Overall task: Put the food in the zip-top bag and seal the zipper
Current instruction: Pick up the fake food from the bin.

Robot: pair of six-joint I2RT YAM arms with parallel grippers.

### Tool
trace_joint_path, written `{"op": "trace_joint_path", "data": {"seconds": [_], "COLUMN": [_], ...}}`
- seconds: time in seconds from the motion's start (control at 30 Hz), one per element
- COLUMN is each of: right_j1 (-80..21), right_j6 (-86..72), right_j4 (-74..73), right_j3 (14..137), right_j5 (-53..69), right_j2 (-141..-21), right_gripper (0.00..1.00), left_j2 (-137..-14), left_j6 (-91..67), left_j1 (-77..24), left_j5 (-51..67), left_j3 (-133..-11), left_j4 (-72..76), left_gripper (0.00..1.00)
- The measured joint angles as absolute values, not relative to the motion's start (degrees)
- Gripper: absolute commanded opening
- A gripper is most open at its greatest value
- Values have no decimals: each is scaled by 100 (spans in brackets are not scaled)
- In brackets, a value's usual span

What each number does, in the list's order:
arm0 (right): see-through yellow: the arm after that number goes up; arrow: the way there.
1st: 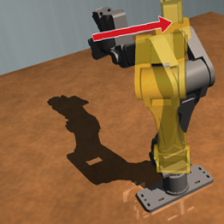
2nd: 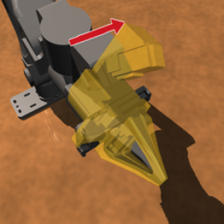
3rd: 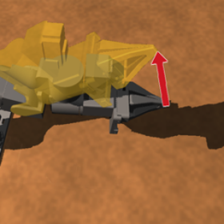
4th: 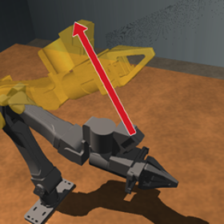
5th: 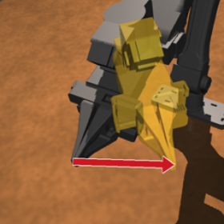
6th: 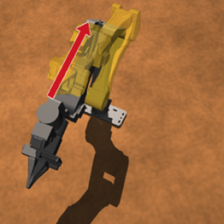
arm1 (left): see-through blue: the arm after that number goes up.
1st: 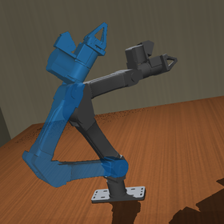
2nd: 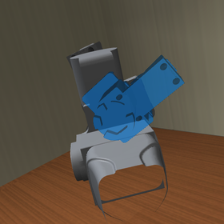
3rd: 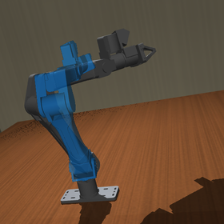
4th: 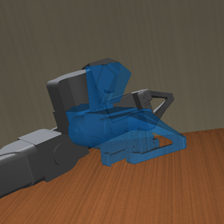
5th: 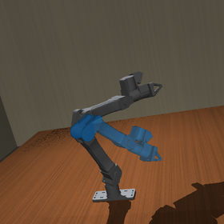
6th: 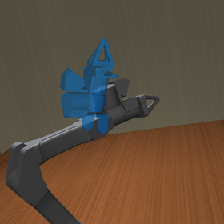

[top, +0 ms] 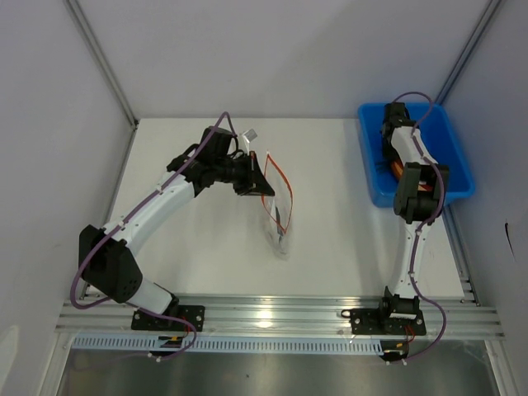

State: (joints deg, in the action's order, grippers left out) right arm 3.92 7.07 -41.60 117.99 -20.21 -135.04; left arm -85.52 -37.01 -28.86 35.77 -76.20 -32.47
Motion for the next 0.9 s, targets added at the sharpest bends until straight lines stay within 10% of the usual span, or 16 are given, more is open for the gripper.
{"op": "trace_joint_path", "data": {"seconds": [0.9], "right_j1": [-121], "right_j6": [-276], "right_j4": [-4429], "right_j3": [12569], "right_j5": [-563], "right_j2": [-10243], "right_gripper": [0], "left_j2": [-8541], "left_j6": [-3706], "left_j1": [-2888], "left_j5": [3627], "left_j3": [-7620], "left_j4": [-3175], "left_gripper": [1]}}
